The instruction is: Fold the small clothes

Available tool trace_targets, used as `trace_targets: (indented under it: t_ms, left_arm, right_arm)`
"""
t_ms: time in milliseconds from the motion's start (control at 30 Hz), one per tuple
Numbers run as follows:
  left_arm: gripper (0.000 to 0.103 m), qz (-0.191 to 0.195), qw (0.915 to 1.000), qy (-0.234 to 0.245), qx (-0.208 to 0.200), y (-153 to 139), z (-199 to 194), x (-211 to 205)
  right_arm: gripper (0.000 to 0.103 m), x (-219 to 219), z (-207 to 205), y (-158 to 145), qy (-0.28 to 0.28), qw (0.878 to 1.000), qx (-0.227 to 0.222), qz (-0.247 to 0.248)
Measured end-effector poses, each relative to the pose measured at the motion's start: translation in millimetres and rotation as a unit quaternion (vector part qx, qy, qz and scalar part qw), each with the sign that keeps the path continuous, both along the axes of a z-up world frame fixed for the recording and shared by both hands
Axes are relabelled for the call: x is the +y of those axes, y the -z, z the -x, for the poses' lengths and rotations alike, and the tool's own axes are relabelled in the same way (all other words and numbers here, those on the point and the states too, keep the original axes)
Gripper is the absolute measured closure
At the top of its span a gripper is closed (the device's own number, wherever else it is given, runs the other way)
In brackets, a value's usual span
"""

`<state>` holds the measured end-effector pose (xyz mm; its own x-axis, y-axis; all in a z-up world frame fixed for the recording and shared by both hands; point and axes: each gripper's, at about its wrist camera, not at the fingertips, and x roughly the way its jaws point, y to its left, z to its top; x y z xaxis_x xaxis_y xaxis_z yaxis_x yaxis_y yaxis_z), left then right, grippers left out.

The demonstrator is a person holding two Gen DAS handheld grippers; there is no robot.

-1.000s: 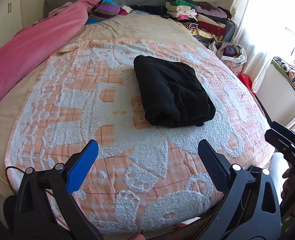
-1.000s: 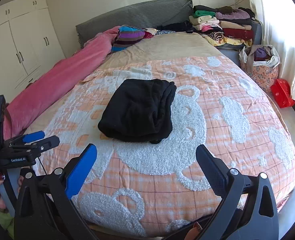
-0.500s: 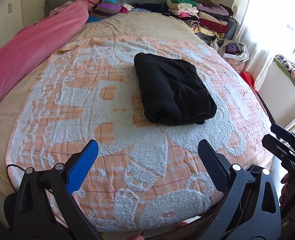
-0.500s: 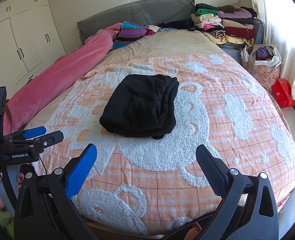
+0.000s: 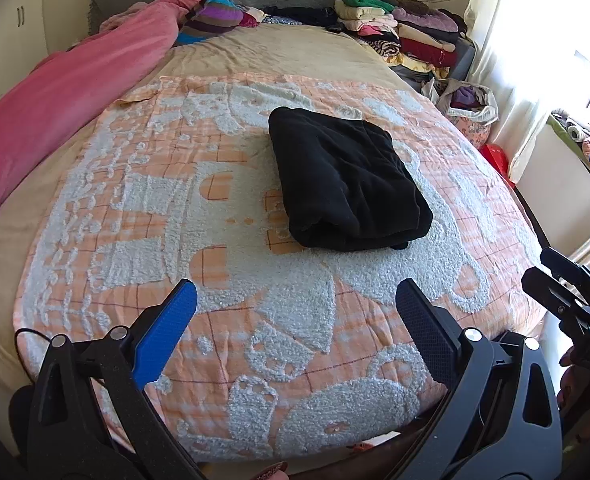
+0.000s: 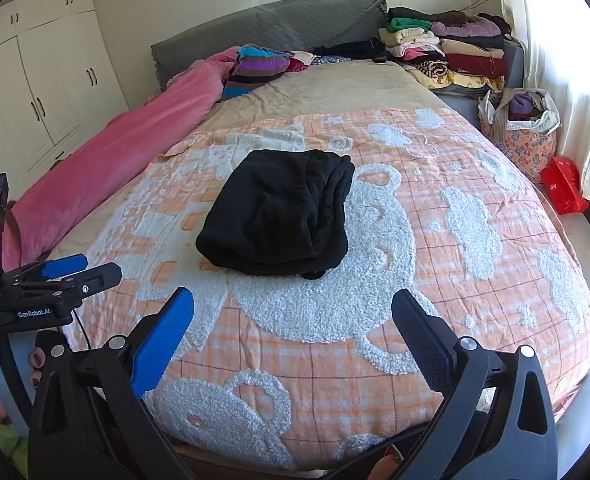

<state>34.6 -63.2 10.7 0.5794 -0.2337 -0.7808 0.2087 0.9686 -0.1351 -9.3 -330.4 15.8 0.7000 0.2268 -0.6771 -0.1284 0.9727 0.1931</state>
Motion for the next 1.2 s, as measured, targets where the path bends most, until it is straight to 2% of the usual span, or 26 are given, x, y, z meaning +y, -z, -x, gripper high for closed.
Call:
trace_targets:
  t_ms: [1200]
  left_arm:
    - [0.009,-0.001,1.0,-0.004,-0.001,-4.1,-1.4,3.2]
  right_arm:
    - [0.004,-2.0,-0.8,0.3,0.003,1.0,0.002,0.002]
